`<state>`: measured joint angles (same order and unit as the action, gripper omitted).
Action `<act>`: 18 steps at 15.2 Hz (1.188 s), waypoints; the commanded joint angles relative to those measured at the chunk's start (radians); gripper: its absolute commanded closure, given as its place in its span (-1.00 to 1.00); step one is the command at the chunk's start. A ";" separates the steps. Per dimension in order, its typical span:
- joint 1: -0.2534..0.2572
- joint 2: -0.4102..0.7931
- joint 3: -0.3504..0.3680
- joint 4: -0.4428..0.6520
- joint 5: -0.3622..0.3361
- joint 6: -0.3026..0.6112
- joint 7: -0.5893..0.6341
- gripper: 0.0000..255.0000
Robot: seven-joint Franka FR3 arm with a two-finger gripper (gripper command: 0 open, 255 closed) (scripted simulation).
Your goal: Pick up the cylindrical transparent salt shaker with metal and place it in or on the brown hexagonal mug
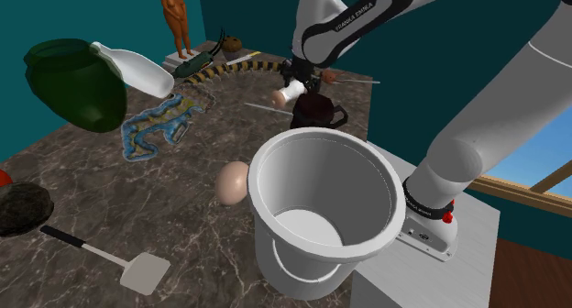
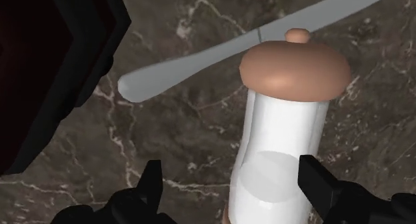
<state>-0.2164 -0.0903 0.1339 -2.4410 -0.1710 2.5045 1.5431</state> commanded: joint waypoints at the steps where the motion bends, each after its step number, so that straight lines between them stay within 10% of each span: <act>1: -0.004 0.026 -0.001 -0.010 -0.012 0.023 0.010 -1.00; 10: -0.008 0.046 0.000 -0.012 -0.021 0.044 0.017 -1.00; 11: -0.007 0.034 0.001 -0.028 -0.019 0.048 0.018 1.00; 18: -0.016 0.085 -0.002 -0.024 -0.042 0.099 0.027 1.00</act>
<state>-0.2292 -0.0043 0.1348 -2.4243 -0.2191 2.8781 1.5825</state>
